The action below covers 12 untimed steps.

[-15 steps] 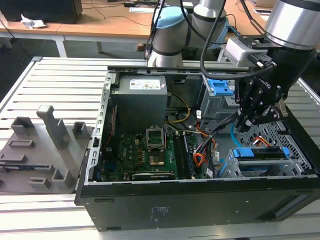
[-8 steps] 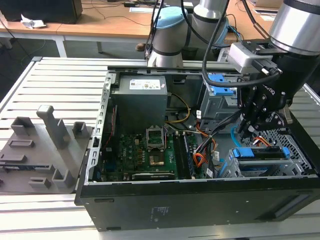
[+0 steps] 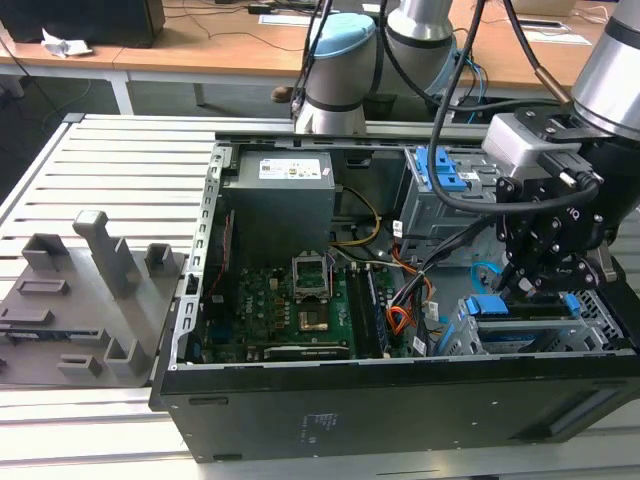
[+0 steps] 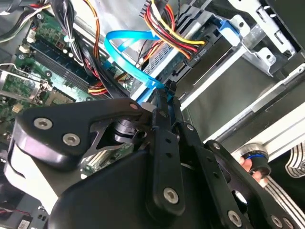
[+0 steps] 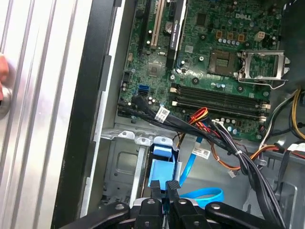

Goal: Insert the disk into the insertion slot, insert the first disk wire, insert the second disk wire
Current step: 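Insert the second disk wire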

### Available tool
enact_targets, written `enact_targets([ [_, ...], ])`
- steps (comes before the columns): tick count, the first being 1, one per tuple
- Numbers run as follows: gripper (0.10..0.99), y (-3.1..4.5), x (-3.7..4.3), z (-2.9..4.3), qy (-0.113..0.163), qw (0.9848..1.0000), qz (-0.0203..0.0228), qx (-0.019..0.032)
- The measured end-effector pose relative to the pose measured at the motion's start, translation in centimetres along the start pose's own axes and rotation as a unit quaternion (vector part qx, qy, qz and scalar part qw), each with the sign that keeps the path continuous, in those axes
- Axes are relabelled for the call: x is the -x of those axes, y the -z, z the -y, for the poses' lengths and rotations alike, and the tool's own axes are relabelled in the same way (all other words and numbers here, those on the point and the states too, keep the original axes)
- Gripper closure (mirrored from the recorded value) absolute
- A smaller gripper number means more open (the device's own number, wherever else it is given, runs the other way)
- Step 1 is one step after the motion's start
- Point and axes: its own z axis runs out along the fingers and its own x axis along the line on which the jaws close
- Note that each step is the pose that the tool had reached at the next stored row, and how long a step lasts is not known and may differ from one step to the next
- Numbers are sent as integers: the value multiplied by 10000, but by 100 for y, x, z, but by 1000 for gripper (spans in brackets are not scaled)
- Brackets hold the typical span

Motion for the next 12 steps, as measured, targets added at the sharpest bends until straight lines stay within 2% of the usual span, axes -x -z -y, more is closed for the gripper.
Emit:
enact_targets([
  [4,925,-24,-3,38,-383,9993,20,17],
  [6,925,-26,-6,88,-449,9990,23,20],
  [12,925,-39,-15,179,-549,9985,45,27],
])
